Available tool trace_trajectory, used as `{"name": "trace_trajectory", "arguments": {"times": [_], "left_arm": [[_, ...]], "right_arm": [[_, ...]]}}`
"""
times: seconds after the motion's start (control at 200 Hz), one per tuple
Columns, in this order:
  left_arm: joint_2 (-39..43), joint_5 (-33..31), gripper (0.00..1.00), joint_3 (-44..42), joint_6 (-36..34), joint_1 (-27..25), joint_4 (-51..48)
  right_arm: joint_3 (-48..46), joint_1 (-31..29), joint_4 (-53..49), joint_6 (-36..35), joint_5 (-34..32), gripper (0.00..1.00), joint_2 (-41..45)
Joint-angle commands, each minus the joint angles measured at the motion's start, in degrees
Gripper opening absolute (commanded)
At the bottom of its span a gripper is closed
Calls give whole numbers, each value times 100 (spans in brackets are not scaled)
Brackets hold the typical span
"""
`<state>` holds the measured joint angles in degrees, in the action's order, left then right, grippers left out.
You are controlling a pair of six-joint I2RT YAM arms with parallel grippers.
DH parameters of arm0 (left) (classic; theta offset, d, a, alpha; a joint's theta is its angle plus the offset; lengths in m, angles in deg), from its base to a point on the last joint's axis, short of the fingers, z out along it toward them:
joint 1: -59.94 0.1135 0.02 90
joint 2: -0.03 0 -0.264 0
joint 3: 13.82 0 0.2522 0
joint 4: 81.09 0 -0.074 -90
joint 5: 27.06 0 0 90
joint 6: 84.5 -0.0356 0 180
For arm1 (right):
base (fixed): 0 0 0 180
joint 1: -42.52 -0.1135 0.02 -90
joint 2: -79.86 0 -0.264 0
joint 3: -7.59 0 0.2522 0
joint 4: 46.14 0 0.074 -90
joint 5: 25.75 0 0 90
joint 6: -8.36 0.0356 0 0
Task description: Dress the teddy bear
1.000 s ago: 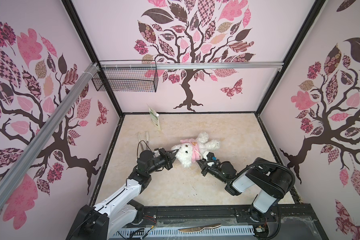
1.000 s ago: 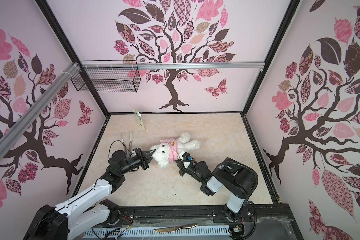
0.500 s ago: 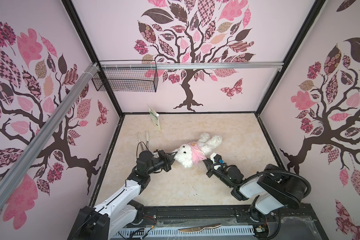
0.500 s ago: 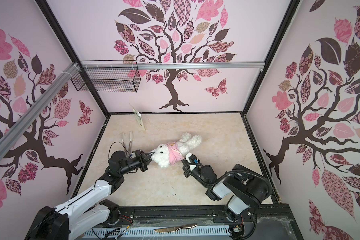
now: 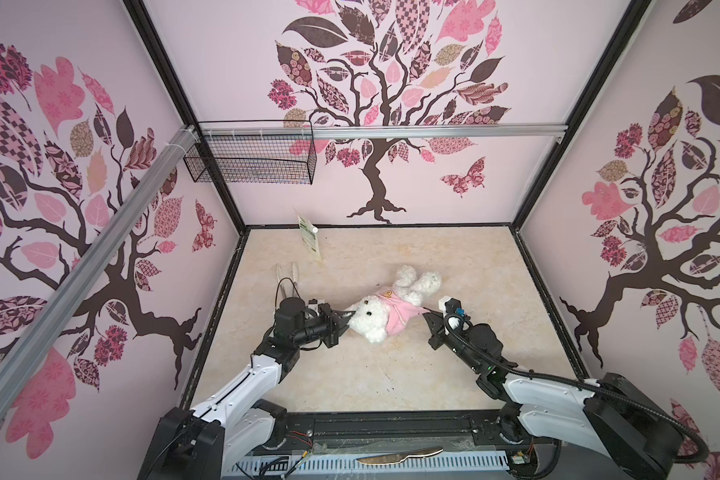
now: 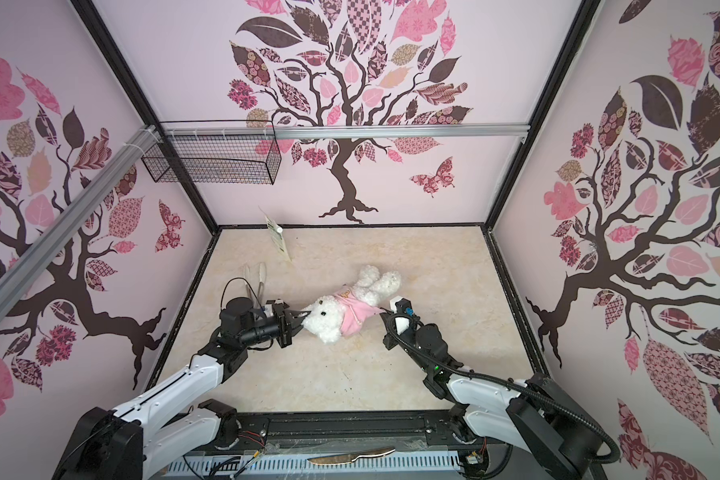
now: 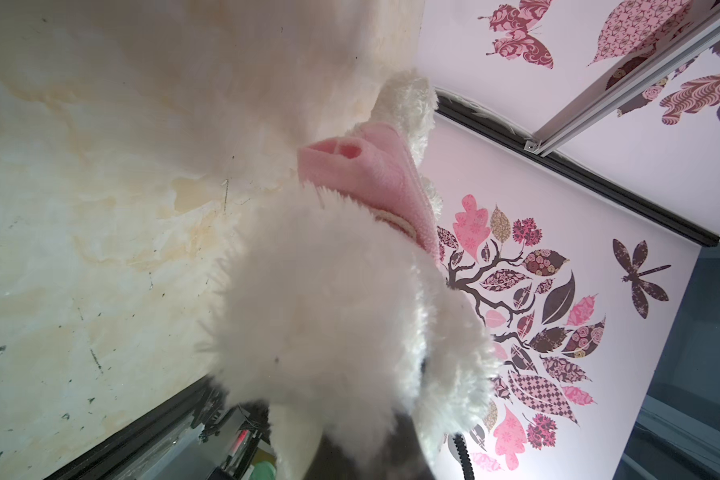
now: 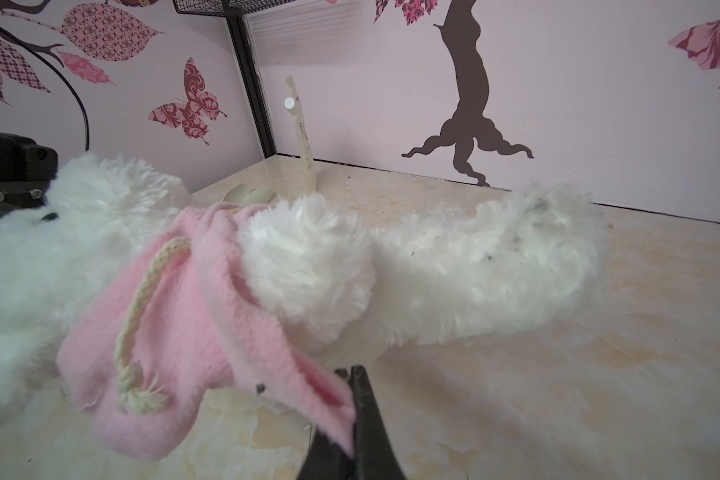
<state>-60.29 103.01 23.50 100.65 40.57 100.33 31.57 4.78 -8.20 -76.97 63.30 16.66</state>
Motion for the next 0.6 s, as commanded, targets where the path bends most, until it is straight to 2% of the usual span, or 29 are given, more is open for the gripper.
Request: {"name": "trace_trajectory", "arguments": {"times": [0.0,0.105,0.2,0.275,0.385,0.595], "left_arm": [[-130,49,0,391,-835,118,-321],[-221,58,0,530,-1325,118,-538],[-259,33,0,689,-2029,118,-1010],[-254,-64,0,917,-2889,118,-1534],[-198,-434,0,1250,-4015,123,-2397],[-184,-488,0,1474,-5120,118,-2907]], "right_arm": [[589,126,-986,348,297,0,198],[806,238,-1538,522,54,0,166],[877,901,-1795,1152,714,0,75],[847,1398,-1859,1575,1173,0,36],[841,1825,-2119,1871,1327,0,98],[694,2550,-1957,2569,1689,0,-210]]}}
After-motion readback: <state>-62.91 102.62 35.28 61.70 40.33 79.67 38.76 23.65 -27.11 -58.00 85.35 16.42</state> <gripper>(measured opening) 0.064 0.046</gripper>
